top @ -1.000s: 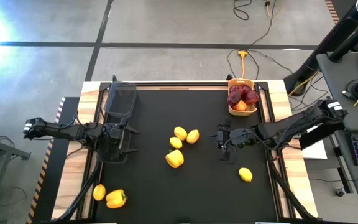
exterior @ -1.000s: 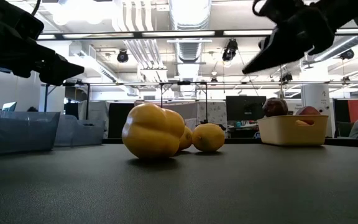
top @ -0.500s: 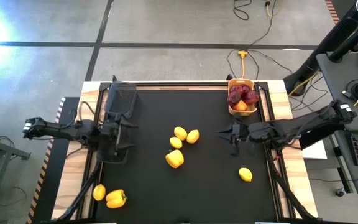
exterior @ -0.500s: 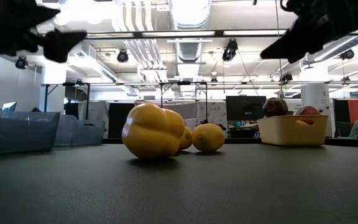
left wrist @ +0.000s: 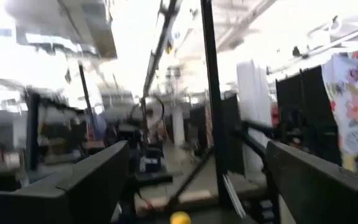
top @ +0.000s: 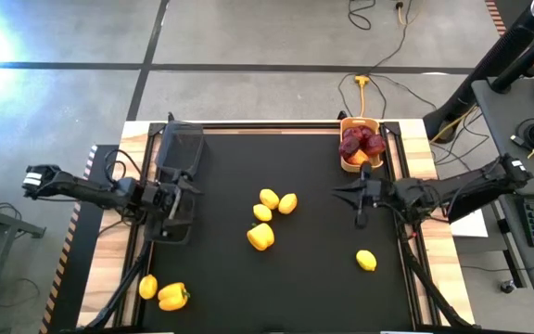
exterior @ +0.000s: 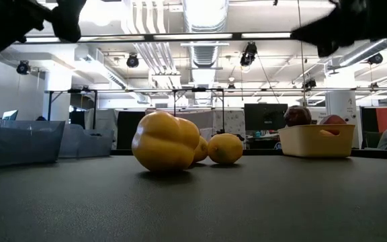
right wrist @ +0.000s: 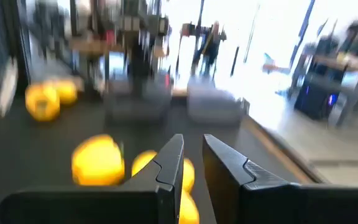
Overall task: Sort produce into baskets
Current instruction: Put the bell pepper into the bottom black bin
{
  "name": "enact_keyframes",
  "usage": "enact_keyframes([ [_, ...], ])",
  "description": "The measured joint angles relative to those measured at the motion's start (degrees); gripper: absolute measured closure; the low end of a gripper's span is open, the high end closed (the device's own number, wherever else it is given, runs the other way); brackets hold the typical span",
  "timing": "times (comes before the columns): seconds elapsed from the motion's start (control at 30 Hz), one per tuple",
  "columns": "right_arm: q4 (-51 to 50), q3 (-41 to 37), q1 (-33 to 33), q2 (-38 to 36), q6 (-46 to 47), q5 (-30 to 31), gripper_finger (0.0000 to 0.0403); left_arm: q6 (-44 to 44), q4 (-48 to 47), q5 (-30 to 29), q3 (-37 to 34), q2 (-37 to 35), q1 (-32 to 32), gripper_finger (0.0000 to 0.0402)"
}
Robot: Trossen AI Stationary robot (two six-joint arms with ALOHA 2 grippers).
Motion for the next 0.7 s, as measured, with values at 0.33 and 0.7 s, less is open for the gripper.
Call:
enact_keyframes([
  [0.33,7.31,1.53,-0.02,0.57,4.59,0.00,0.0351,-6.14,-0.07,-9.57,6.08,19.35,0.08,0.0042],
  [0.7,8.05,2.12,-0.02,6.13,7.63,0.00,0.0351,-5.88,-43.32,-13.74,34.15,41.69,2.12,0.0042],
])
